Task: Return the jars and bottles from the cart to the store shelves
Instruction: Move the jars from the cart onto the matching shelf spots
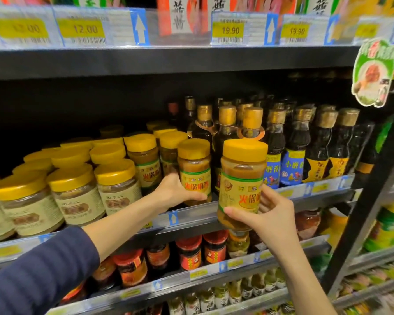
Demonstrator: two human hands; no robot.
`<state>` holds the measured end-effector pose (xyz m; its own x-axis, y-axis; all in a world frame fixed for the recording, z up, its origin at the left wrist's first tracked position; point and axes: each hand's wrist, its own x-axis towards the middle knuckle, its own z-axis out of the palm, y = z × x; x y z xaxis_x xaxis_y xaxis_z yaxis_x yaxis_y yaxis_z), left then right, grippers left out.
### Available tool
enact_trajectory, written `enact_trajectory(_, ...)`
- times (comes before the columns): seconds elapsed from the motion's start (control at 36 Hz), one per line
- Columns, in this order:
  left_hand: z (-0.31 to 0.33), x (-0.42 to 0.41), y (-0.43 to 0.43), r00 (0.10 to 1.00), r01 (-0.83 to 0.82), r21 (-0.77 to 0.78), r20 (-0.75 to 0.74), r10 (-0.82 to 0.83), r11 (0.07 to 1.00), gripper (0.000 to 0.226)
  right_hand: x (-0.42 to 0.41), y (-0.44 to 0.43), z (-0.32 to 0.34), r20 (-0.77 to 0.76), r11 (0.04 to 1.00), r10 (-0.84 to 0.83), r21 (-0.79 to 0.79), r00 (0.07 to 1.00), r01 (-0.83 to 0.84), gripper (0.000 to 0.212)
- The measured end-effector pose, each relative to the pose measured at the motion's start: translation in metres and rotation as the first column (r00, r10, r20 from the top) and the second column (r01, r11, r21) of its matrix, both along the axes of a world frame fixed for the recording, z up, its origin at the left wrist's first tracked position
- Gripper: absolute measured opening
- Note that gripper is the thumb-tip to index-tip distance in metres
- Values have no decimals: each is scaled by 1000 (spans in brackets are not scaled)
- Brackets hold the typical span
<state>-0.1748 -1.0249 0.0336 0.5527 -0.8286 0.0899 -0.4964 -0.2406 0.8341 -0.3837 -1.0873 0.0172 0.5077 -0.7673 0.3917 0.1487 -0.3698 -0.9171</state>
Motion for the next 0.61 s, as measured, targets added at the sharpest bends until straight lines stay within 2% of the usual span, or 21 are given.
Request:
enact_trajectory(0.22, 2, 1, 1, 996, -18, 38, 93, 14, 999, 68, 1, 9, -4, -7, 1000, -7, 20, 1000, 8, 63)
enact_trajectory(0.36, 14, -4, 3, 985, 28, 112, 166, -47, 993, 56, 4, 10, 2, 13, 1000, 8, 1, 1000, -8, 53)
enact_trajectory(0.47, 33, -4, 7, 989, 34, 196, 134, -61, 980, 42, 10, 13, 7, 17, 1000, 22, -1, 1000, -22, 54)
enact_trajectory(0.56, 49, -1, 16, 994, 13, 248, 100, -39, 969, 57, 15, 16, 9, 16, 999, 40, -3, 999, -40, 61)
enact_trajectory(0.61, 61, 0, 28, 995, 3, 226, 97, -26, 974, 62, 18, 19, 10, 24, 998, 61, 0, 998, -61, 64)
